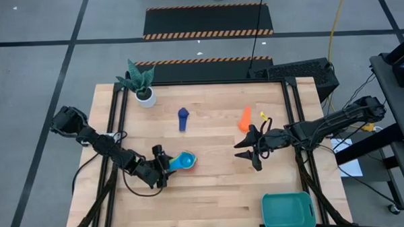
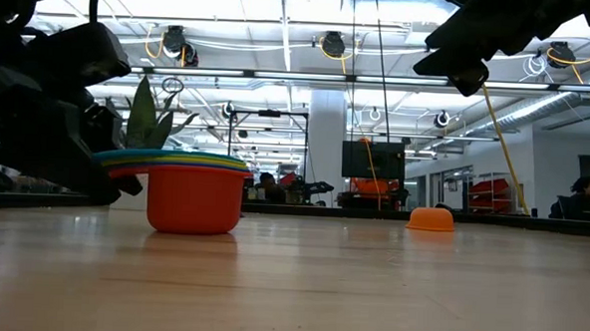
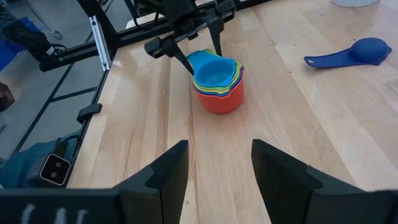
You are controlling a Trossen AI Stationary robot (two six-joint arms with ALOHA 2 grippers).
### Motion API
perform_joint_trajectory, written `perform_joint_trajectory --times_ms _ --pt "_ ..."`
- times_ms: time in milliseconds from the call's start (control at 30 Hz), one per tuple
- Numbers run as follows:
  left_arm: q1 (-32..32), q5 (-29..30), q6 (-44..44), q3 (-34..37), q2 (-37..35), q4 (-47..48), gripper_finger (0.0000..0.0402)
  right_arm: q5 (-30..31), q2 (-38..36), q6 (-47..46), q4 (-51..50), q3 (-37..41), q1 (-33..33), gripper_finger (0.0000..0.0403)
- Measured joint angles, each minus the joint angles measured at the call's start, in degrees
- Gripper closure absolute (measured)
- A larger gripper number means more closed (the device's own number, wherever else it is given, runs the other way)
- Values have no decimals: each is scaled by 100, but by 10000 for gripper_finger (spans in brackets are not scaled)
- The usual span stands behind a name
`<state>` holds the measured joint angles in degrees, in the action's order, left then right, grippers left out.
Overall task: Nest measuring cups in basket
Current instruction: Stack the light blue measuring cup on top of the green measuring cup
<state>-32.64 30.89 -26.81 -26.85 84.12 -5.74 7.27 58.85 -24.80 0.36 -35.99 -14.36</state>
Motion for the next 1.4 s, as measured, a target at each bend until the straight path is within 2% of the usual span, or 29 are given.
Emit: perform_joint_trajectory --times_ms 500,967,1133,1400 --pt "0 -2 188 0 -2 1 241 0 0 0 -2 0 0 236" --pt "0 0 405 0 -4 0 256 -1 0 0 -7 0 0 236" --pt "0 0 338 0 -4 -6 243 0 0 0 -33 0 -1 236" --pt "-22 511 136 2 -90 -34 151 0 0 0 -46 0 0 236"
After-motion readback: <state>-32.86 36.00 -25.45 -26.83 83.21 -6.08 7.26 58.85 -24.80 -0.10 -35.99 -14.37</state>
